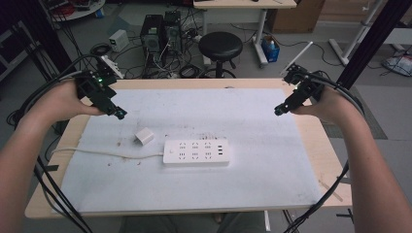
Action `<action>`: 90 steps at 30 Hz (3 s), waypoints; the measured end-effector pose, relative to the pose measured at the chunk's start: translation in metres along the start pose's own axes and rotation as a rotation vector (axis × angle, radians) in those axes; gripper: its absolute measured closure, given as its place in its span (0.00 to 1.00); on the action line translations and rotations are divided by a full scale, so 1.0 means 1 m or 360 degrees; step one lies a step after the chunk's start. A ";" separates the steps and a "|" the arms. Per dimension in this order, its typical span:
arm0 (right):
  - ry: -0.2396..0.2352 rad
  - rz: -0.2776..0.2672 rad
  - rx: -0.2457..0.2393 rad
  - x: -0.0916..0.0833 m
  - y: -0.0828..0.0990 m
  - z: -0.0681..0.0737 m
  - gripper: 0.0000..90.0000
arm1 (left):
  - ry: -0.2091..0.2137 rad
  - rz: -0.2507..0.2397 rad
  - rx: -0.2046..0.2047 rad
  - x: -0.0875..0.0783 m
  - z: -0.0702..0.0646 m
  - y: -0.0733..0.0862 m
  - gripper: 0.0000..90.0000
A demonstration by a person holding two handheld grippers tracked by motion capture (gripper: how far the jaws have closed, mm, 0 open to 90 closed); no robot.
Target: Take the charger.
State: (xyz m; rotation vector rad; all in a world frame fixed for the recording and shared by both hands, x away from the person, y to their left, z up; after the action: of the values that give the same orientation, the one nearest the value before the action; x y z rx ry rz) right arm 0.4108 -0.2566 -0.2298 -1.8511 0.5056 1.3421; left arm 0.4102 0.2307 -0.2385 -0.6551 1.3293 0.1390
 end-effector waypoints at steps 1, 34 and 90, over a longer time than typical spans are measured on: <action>0.0000 0.0000 0.0000 0.000 0.000 0.000 0.10 | 0.0000 0.0000 0.0000 0.000 0.000 0.000 0.16; -0.0048 0.0038 -0.0012 0.023 0.001 -0.003 0.10 | 0.0090 0.0258 -0.0166 0.105 0.008 -0.008 0.16; -0.0052 0.0038 0.0067 0.034 0.002 -0.007 0.10 | 0.0098 0.0480 -0.0263 0.169 0.019 0.003 0.47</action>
State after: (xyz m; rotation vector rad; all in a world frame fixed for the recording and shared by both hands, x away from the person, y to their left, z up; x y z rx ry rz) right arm 0.4258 -0.2593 -0.2613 -1.7918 0.5364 1.3650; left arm 0.4690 0.1975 -0.3946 -0.5977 1.4815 0.4802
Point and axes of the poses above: each handheld gripper's, and its own axes: x roughly forward along the jaws, y roughly out of its underside, z roughly to its left, the point moved 3 cm from there along x, roughly forward along the jaws, and after that the axes turned 4 degrees about x, right-handed, at the moved point
